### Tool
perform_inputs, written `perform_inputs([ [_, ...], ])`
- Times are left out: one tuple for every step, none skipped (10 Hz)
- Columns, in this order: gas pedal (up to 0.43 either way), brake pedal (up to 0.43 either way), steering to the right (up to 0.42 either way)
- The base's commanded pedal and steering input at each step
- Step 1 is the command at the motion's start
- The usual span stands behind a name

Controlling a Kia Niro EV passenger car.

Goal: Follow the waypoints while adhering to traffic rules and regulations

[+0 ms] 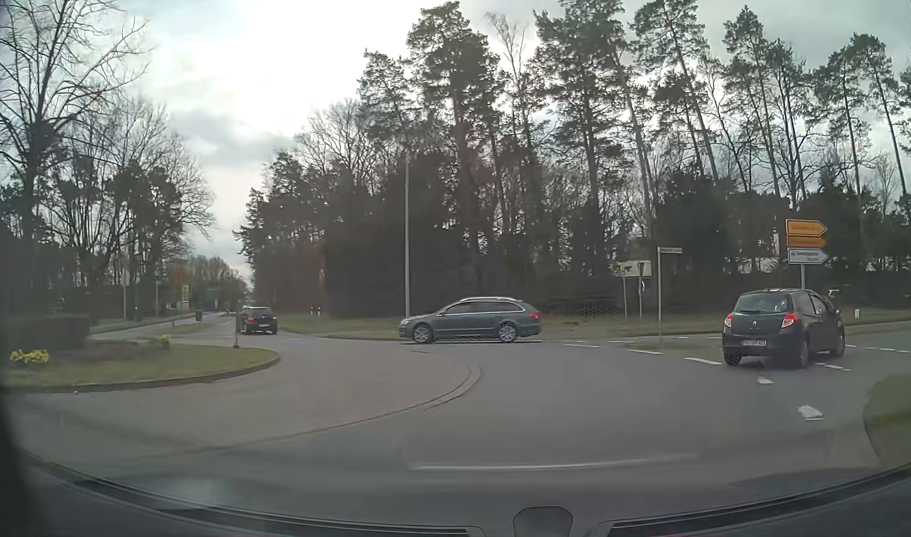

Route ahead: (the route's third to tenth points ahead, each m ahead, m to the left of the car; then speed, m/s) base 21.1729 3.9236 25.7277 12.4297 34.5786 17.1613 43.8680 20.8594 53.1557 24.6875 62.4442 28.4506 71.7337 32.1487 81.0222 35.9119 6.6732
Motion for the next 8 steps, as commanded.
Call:
perform_inputs([
  [0.15, 0.0, 0.167],
  [0.15, 0.0, 0.15],
  [0.15, 0.0, 0.129],
  [0.138, 0.0, 0.107],
  [0.138, 0.0, 0.08],
  [0.13, 0.0, 0.054],
  [0.13, 0.0, 0.023],
  [0.13, 0.0, -0.01],
])
